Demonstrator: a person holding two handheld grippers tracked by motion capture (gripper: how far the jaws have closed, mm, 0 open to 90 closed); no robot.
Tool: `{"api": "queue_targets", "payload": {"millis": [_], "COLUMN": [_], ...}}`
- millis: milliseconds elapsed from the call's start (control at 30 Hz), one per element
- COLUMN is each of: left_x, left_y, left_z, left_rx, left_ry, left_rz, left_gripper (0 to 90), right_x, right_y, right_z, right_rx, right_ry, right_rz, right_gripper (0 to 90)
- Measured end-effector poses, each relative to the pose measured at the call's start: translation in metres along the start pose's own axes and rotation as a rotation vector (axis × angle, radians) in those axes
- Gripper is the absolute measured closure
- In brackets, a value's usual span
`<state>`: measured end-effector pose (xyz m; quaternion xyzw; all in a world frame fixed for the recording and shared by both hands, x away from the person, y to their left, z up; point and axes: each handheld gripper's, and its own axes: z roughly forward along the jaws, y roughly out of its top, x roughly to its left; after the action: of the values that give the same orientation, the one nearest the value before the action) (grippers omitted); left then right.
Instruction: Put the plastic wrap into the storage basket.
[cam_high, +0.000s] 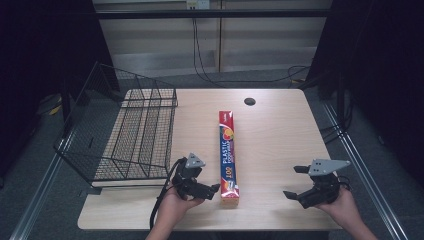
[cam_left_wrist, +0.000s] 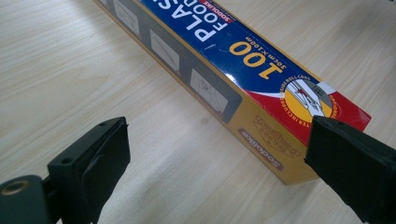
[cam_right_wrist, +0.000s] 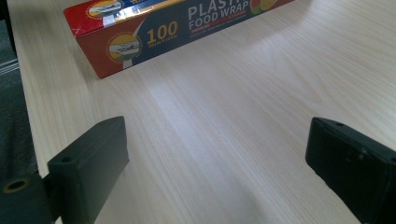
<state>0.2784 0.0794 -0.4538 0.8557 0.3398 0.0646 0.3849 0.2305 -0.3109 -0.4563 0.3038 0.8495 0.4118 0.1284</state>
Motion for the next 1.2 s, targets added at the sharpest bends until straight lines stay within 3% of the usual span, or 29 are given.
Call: {"api": "queue_targets", "payload": {"millis": [333,533,633,867,1067,1167,1200], "left_x": [0.0,0.001,0.005,0.011,0.015,0.018,0.02], "left_y": [0.012,0.029,0.038,0.058,0.071,0.077,0.08], "left_z": [0.003,0.008,0.012,0.021,0.031,0.035,0.036], "left_rx": [0.002,0.054,0.065,0.06,0.125,0.139,0.151], "left_ry": [-0.022,-0.019,-0.035,-0.019,-0.023,-0.022,-0.015], "left_rz": [-0.035,-0.059,-0.088,-0.148,-0.164,-0.21,-0.198], "left_gripper": [6.2,9.1,11.5,12.2,15.7,16.1,16.1], "right_x": [-0.002,-0.002,-0.002,-0.002,-0.002,-0.003,-0.003], "right_y": [-0.004,-0.005,-0.005,-0.005,-0.005,-0.005,-0.005], "right_z": [-0.004,-0.006,-0.006,-0.006,-0.007,-0.008,-0.008], "right_rx": [-0.018,-0.022,-0.026,-0.029,-0.03,-0.031,-0.033], "right_ry": [-0.015,-0.017,-0.018,-0.009,-0.005,-0.007,-0.006], "right_rz": [0.032,0.038,0.037,0.043,0.041,0.044,0.044], "right_gripper": [6.2,6.3,6.4,6.8,6.8,6.8,6.8]}}
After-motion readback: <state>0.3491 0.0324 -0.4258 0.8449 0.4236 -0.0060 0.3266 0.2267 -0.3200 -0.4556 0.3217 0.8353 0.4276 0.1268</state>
